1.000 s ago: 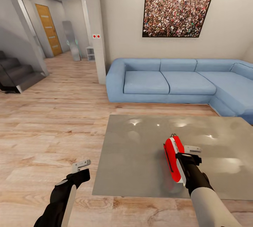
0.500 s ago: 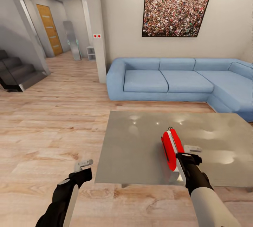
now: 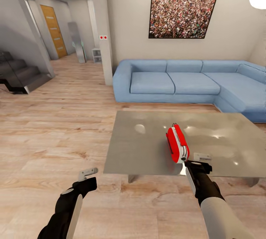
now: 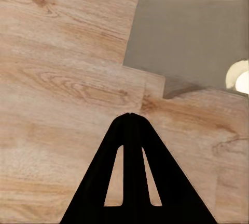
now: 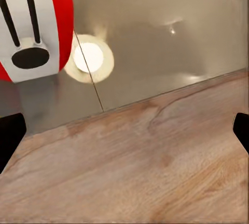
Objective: Turn on the radio receiver that's on the table in the living room.
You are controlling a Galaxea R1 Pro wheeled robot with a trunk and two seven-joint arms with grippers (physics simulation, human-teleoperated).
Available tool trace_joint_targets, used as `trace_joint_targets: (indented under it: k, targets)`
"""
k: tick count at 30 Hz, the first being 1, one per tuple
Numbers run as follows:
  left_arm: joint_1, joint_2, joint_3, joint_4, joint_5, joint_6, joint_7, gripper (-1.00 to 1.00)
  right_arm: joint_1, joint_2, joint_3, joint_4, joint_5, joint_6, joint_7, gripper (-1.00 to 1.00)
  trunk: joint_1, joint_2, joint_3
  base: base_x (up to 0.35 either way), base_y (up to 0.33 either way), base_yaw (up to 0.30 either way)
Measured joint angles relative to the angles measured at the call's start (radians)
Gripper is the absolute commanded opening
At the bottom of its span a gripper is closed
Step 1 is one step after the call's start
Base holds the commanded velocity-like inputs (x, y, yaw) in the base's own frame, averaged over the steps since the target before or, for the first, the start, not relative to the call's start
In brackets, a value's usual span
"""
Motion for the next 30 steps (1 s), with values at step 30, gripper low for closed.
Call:
trace_joint_targets:
  k: [30]
  targets:
    - [0.001, 0.168, 0.141, 0.444, -0.103, -0.158, 0.049, -1.00, 0.005, -0.070, -0.002, 0.277, 0.002, -0.288, 0.002, 1.00, 0.000, 0.000, 0.000, -0.134, 0.000, 0.000]
